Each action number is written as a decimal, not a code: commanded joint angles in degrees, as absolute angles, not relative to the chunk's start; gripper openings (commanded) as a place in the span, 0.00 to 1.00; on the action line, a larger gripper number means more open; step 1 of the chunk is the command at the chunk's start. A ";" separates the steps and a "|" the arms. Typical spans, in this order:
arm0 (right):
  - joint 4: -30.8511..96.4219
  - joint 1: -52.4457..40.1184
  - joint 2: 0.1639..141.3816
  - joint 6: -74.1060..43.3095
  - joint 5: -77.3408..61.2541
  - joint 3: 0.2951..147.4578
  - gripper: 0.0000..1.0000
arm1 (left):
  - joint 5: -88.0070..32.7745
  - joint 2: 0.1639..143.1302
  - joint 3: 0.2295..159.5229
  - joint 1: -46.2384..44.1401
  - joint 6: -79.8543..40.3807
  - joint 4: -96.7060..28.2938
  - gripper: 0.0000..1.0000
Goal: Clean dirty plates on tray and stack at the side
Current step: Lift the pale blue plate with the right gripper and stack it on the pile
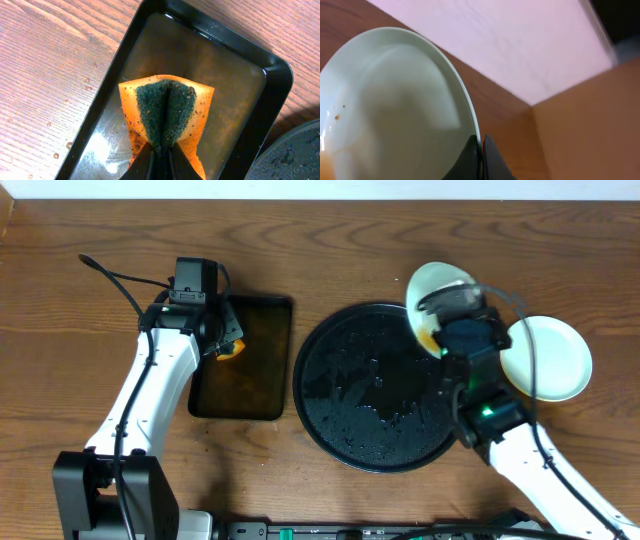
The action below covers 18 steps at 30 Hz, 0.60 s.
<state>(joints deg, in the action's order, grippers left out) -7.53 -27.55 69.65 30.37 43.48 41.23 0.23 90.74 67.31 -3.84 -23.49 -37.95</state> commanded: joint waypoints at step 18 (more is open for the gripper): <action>-5.26 -21.98 68.79 13.30 54.39 42.28 0.01 | 0.91 90.61 67.37 -3.62 -19.22 -37.67 0.08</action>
<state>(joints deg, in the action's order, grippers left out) -5.80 -26.52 69.63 25.45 51.29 41.23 0.23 90.72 67.31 -3.84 -22.87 -37.89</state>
